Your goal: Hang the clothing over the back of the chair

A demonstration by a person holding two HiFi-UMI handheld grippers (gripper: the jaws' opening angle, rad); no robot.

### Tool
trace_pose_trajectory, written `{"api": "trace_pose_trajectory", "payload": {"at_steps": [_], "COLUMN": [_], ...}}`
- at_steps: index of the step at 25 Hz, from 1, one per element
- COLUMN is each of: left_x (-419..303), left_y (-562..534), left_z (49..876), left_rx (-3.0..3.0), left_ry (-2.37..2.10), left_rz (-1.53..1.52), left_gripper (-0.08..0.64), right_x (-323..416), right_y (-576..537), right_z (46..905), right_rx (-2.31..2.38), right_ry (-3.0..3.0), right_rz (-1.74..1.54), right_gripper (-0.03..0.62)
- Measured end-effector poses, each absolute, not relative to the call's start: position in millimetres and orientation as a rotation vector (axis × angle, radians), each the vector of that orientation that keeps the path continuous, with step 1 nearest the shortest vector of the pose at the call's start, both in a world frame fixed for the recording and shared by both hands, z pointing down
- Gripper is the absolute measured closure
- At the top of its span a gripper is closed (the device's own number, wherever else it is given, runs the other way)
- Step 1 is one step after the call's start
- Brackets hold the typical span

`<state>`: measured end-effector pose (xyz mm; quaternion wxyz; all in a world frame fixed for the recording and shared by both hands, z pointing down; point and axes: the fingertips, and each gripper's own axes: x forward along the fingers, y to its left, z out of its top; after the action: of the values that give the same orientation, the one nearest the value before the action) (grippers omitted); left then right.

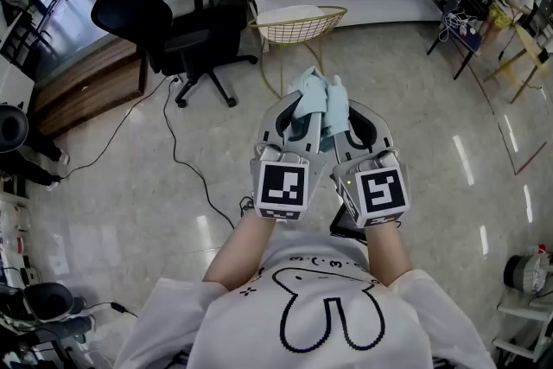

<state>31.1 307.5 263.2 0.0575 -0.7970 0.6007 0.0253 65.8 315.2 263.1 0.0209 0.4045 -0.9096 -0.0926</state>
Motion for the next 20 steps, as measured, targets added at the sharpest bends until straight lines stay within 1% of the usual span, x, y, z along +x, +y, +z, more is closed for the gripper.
{"api": "trace_pose_trajectory", "payload": {"at_steps": [14,20], "left_x": [-37,-49], "left_y": [245,221], "left_z": [268,274], "left_rx": [-2.473,-2.509], "left_ry": [1.794,1.765], "left_rz": [0.116,0.129], "left_gripper": [0.509,0.509], "right_x": [-4,-11], "right_y": [257,235], "right_z": [264,269], "right_rx": [1.283,1.33], "right_ry": [-2.805,-2.76], "right_rz": [-0.284,-0.293], "right_gripper": [0.563,0.563]}}
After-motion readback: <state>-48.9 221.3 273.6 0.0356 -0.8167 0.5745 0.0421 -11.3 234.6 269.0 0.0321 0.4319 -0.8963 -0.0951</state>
